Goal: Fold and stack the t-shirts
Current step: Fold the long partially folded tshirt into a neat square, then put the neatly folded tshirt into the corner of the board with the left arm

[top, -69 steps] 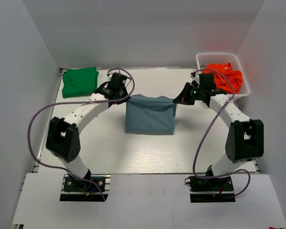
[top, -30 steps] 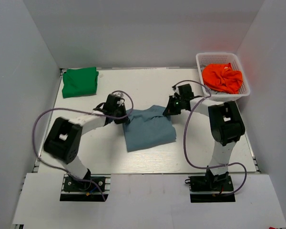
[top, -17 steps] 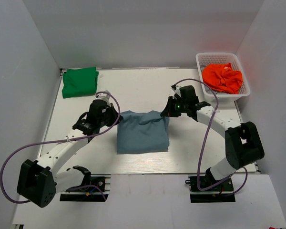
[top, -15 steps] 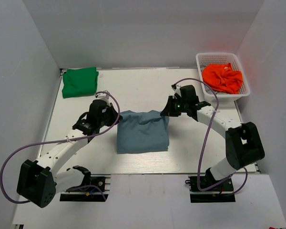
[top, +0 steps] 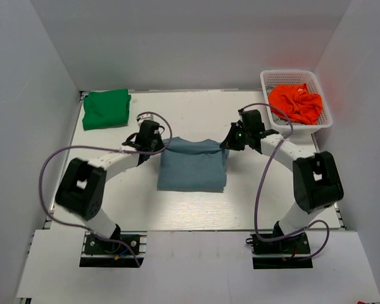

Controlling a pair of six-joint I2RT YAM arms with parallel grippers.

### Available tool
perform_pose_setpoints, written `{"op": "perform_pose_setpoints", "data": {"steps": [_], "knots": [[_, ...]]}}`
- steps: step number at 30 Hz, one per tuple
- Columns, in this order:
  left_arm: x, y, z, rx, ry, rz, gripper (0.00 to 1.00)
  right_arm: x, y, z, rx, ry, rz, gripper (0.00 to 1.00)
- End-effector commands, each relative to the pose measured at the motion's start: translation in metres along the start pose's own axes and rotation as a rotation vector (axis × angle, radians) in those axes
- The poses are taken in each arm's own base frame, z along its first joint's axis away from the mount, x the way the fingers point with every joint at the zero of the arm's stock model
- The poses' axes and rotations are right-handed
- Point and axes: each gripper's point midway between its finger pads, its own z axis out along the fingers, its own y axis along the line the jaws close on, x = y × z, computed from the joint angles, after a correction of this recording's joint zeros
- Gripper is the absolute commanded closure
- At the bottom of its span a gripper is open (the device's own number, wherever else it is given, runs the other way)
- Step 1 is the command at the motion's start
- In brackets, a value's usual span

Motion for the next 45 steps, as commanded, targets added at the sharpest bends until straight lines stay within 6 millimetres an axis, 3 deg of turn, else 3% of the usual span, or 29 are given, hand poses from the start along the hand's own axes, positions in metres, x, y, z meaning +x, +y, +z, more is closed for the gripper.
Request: {"op": "perform_pose_setpoints", "data": {"steps": [1, 2, 3, 4, 5, 6, 7, 8, 11, 12, 14, 17, 18, 21, 23, 27, 31, 33, 36, 40, 41, 43, 45], "knots": [[-0.026, 0.006, 0.030, -0.064, -0.075, -0.028, 1.00, -0.030, -0.030, 0.016, 0.127, -0.079, 0.053, 1.00], [-0.030, 0.006, 0.038, -0.061, -0.077, -0.036, 1.00, -0.036, -0.031, 0.018, 0.128, -0.090, 0.048, 1.00], [-0.042, -0.006, 0.042, -0.039, -0.092, -0.041, 0.96, -0.032, -0.039, 0.027, 0.146, -0.070, 0.049, 0.87], [-0.037, -0.005, 0.047, -0.049, -0.060, -0.024, 0.84, -0.044, -0.031, 0.027, 0.129, -0.093, 0.035, 0.68], [-0.049, -0.013, 0.045, -0.035, -0.080, -0.009, 0.54, -0.048, -0.033, 0.028, 0.149, -0.109, 0.022, 0.34], [-0.057, -0.014, 0.040, -0.031, -0.101, 0.001, 0.29, -0.061, -0.035, 0.024, 0.169, -0.152, -0.004, 0.16], [-0.057, -0.014, 0.040, -0.032, -0.101, 0.013, 0.29, -0.066, -0.030, 0.021, 0.161, -0.164, -0.011, 0.16], [-0.067, -0.018, 0.028, -0.009, -0.135, 0.024, 0.00, -0.067, -0.032, 0.018, 0.179, -0.175, -0.032, 0.10], [-0.074, -0.015, 0.003, 0.002, -0.169, 0.029, 0.00, -0.075, -0.016, -0.005, 0.129, -0.252, -0.066, 0.10], [-0.074, -0.014, -0.003, 0.006, -0.175, 0.027, 0.00, -0.063, -0.014, -0.006, 0.107, -0.224, -0.073, 0.10], [-0.052, -0.016, -0.010, 0.039, -0.123, 0.073, 0.00, -0.053, 0.008, -0.015, 0.000, -0.201, -0.118, 0.10], [-0.009, -0.024, -0.014, 0.145, 0.024, 0.096, 0.00, -0.025, 0.025, -0.014, -0.092, -0.126, -0.148, 0.10], [-0.004, -0.024, -0.016, 0.149, 0.046, 0.098, 0.00, -0.014, 0.032, -0.013, -0.113, -0.096, -0.151, 0.10], [0.027, -0.004, -0.010, 0.088, 0.159, 0.112, 0.00, 0.005, 0.025, -0.011, -0.101, -0.055, -0.140, 0.10], [0.035, 0.002, -0.013, 0.068, 0.190, 0.135, 0.00, 0.010, 0.017, -0.014, -0.072, -0.058, -0.135, 0.10], [0.062, 0.001, -0.015, 0.083, 0.263, 0.174, 0.00, 0.014, 0.014, -0.026, -0.062, -0.069, -0.145, 0.10], [0.094, 0.012, -0.009, 0.051, 0.346, 0.213, 0.05, 0.013, 0.010, -0.036, -0.039, -0.087, -0.163, 0.10], [0.111, 0.015, -0.009, 0.039, 0.380, 0.248, 0.09, 0.006, 0.008, -0.046, -0.007, -0.117, -0.175, 0.10], [0.132, 0.037, -0.004, -0.074, 0.427, 0.272, 0.16, 0.001, 0.007, -0.060, 0.012, -0.149, -0.202, 0.10], [0.141, 0.062, 0.002, -0.217, 0.443, 0.283, 0.33, 0.005, 0.007, -0.072, 0.006, -0.174, -0.221, 0.10], [0.143, 0.066, 0.004, -0.236, 0.453, 0.290, 0.44, 0.005, 0.006, -0.073, 0.008, -0.177, -0.220, 0.10], [0.147, 0.066, 0.010, -0.256, 0.467, 0.297, 0.54, 0.005, 0.007, -0.078, 0.004, -0.193, -0.232, 0.10], [0.150, 0.066, 0.014, -0.263, 0.475, 0.300, 0.76, 0.006, 0.002, -0.081, 0.023, -0.200, -0.235, 0.10]]}}
